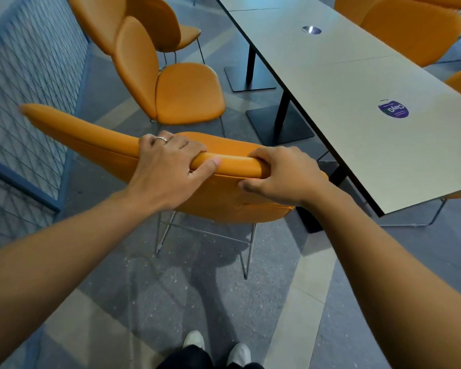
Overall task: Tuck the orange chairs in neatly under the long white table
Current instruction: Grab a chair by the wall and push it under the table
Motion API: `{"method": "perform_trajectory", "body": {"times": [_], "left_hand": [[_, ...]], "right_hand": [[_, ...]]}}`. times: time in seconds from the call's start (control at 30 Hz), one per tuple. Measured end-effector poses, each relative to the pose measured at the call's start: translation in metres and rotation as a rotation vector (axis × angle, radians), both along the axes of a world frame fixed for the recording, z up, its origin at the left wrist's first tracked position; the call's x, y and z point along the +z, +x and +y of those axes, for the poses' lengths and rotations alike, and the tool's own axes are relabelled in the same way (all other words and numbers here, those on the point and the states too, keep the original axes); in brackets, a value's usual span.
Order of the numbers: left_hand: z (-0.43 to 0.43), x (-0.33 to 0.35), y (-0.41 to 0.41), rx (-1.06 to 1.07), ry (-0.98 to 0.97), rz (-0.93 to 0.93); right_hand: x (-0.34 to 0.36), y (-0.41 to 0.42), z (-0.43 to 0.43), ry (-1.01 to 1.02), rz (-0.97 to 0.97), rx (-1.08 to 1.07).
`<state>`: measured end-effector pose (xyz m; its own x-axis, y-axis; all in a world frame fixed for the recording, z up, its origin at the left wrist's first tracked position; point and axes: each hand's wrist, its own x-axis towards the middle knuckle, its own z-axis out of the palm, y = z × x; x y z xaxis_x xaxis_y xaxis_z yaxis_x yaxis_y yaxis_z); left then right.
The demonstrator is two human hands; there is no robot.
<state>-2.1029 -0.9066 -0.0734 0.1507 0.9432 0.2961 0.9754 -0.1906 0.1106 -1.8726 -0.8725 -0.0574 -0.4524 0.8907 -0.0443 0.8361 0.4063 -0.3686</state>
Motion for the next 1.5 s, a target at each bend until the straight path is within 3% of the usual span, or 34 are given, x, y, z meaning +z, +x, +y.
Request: {"method": "perform_trajectory", "body": {"times": [0.2, 0.3, 0.43, 0.63, 1.03, 1.5], "left_hand": [[-0.003, 0.015, -0.067, 0.065, 0.036, 0.078], [0.001, 0.013, -0.095, 0.067, 0.012, 0.131], [0.011, 0.010, -0.125, -0.065, -0.013, 0.232], [0.039, 0.014, -0.164, -0.282, -0.076, 0.212], [0.053, 0.007, -0.175, -0.383, -0.002, 0.206], [0.055, 0.004, -0.178, -0.431, 0.101, 0.245]], "right_hand": [[0.002, -0.022, -0.003, 0.035, 0.108, -0.028], [-0.005, -0.035, -0.005, 0.164, 0.117, -0.103], [-0.013, -0.068, -0.004, 0.321, 0.036, -0.161], [-0.010, -0.122, 0.007, 0.234, -0.063, -0.225], [-0.015, -0.135, 0.005, 0.289, -0.251, -0.388], [-0.033, -0.104, -0.005, 0.451, -0.229, -0.563]]}}
